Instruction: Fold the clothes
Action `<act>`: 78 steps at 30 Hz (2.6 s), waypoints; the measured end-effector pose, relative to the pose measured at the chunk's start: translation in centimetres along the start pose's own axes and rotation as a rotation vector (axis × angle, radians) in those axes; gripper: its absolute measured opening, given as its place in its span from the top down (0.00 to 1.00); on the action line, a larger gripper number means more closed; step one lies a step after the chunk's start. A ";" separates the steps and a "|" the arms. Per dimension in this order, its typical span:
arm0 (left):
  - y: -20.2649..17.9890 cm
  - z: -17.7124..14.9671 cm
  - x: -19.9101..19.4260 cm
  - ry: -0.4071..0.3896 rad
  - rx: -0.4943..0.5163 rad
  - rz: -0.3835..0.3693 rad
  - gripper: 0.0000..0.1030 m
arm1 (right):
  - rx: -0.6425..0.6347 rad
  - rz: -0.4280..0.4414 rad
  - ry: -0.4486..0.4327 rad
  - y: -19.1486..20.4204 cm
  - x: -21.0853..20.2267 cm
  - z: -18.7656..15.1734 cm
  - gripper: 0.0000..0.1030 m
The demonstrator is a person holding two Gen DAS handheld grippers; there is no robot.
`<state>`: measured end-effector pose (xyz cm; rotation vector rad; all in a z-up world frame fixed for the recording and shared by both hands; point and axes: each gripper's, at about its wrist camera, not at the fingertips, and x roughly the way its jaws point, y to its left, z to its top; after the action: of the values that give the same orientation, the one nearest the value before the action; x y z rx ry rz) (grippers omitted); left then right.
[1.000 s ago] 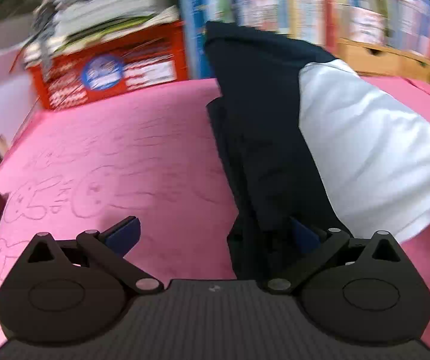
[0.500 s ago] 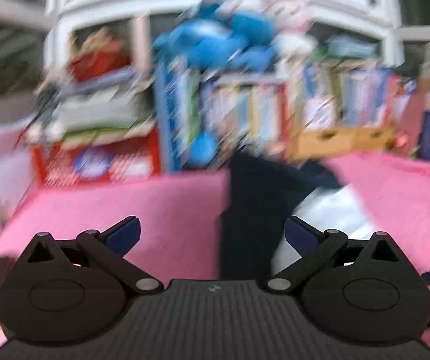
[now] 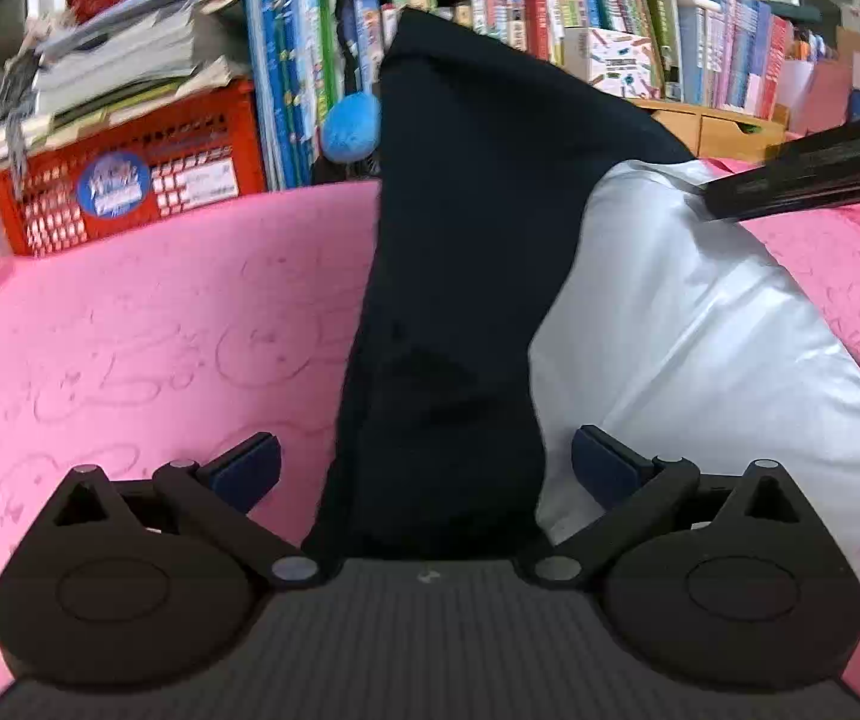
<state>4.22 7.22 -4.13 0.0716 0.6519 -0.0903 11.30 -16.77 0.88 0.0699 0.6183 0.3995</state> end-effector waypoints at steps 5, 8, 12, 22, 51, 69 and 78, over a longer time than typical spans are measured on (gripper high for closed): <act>1.1 -0.7 -0.2 0.020 -0.072 0.002 0.00 | 0.102 -0.012 0.021 -2.3 8.2 3.0 1.00; 1.2 -0.9 -0.5 0.019 -0.076 0.008 0.00 | 0.249 0.076 0.020 -4.0 8.2 4.2 0.99; 1.6 -1.1 -0.9 0.017 -0.064 0.003 0.00 | 0.119 0.000 -0.048 -3.4 5.7 4.8 0.94; 2.9 -2.5 -2.6 -0.009 -0.074 -0.020 0.00 | 0.084 -0.203 0.049 -3.5 12.8 6.5 0.72; 3.3 -2.6 -3.1 -0.039 -0.108 -0.018 0.00 | -0.163 0.088 -0.032 9.6 8.9 5.1 0.33; 3.1 -2.4 -3.0 -0.030 -0.101 0.003 0.00 | -0.196 0.024 0.052 9.7 14.1 4.1 0.25; 3.2 -2.3 -2.9 -0.029 -0.097 -0.004 0.00 | -0.157 0.080 -0.007 6.1 9.1 -0.7 0.02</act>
<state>0.84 10.83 -4.07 -0.0240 0.6265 -0.0630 15.55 -7.71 -3.54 -0.0543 0.5763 0.5234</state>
